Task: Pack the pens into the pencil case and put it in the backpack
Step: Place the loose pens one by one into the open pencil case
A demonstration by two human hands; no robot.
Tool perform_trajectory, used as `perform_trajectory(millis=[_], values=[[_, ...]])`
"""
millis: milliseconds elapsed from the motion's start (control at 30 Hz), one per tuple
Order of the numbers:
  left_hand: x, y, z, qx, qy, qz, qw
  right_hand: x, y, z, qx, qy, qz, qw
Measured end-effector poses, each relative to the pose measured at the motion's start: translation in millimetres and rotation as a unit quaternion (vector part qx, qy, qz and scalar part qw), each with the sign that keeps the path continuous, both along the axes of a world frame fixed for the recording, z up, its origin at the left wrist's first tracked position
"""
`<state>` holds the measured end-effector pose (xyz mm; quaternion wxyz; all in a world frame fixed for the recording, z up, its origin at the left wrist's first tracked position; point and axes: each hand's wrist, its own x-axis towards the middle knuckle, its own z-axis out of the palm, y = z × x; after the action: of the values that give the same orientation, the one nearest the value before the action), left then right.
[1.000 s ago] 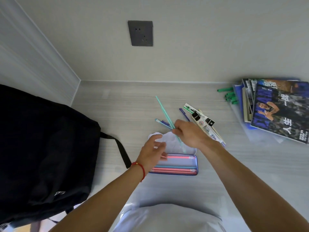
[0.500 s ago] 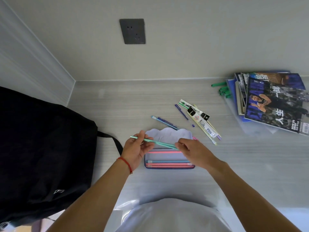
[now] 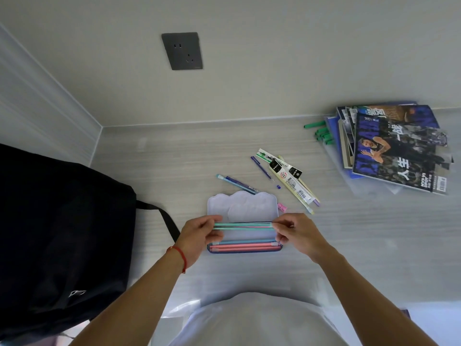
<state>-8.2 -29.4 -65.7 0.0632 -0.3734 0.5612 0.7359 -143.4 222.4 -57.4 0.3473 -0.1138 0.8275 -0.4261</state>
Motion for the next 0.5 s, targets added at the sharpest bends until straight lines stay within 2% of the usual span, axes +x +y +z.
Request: perform_trajectory(millis=[100, 233, 367, 500], values=[[7, -3, -10, -0.16, -0.033, -0.115, 0.98, 2, -2, -10, 0.047, 0.067, 0.025, 0.996], [13, -11, -16, -0.257, -0.047, -0.216, 0.941, 6, 2, -18, 0.053, 0.106, 0.045, 0.992], [9, -12, -19, -0.395, -0.035, -0.272, 0.877, 11, 2, -23, 0.038, 0.128, 0.04, 0.99], [9, -13, -23, -0.47, -0.035, -0.296, 0.831, 16, 3, -28, 0.032, 0.164, 0.037, 0.985]])
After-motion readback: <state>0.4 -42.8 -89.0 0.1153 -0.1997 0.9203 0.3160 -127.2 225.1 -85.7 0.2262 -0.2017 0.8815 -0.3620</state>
